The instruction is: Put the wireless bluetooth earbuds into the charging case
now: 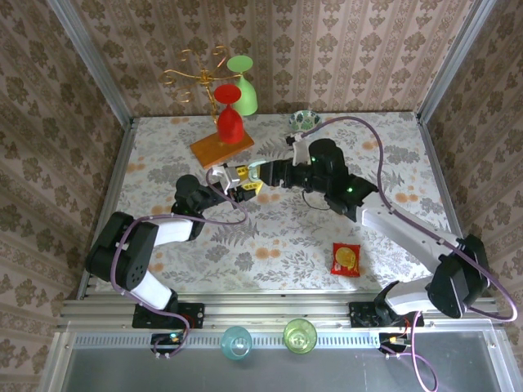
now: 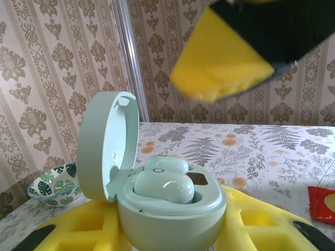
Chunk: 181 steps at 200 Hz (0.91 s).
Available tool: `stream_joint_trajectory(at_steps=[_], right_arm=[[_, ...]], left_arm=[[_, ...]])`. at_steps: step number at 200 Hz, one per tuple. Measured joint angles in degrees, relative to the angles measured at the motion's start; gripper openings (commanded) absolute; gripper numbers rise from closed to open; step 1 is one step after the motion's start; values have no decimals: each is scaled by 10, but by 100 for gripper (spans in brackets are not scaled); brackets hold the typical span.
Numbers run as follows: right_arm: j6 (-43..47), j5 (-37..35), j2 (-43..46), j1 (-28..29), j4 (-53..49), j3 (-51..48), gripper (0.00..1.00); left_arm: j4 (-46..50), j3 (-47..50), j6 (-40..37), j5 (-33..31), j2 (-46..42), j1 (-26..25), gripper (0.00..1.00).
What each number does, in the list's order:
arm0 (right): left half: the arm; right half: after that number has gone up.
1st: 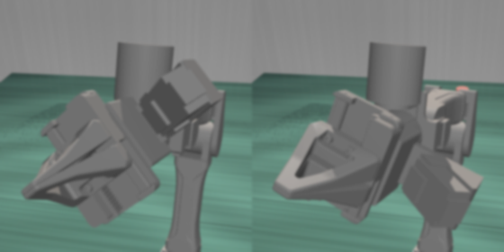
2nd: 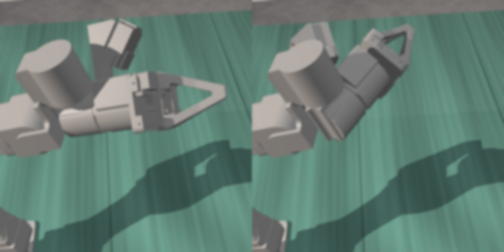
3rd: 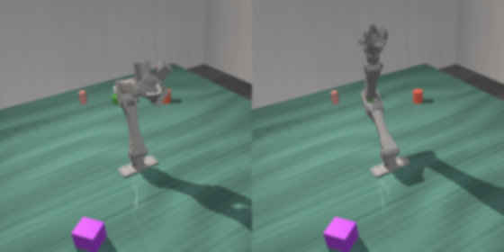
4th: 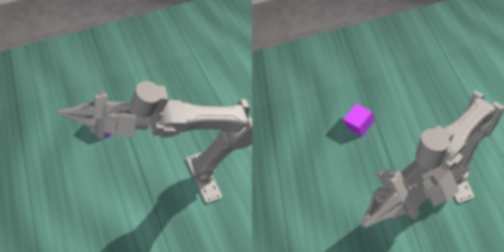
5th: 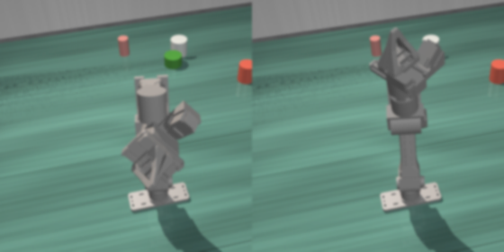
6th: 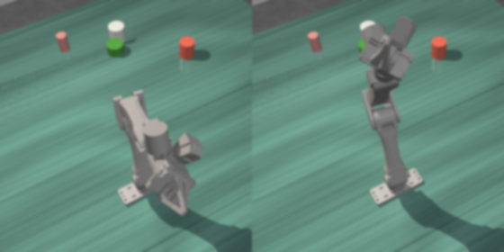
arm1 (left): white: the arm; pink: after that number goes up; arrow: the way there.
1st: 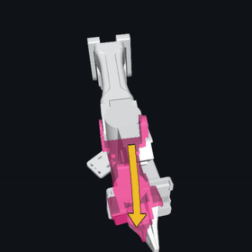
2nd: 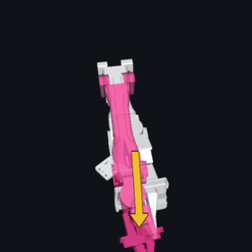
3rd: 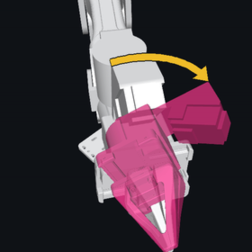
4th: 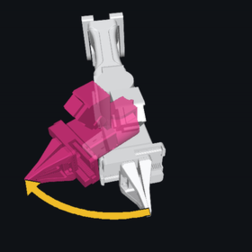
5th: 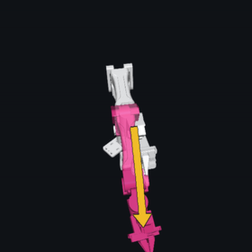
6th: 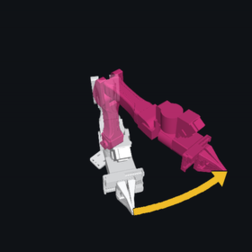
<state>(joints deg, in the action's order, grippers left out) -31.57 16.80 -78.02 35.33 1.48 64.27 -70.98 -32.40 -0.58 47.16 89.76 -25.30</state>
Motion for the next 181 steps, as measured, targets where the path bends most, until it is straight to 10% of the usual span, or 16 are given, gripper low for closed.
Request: stream_joint_trajectory(at_steps=[100,181], right_arm=[[-2,-81,-151,-29,-167,192,78],[4,-43,-147,-31,-210,166,78]], left_arm=[[-2,0,-10,0,0,2,18],[0,0,-10,-14,1,3,19]])
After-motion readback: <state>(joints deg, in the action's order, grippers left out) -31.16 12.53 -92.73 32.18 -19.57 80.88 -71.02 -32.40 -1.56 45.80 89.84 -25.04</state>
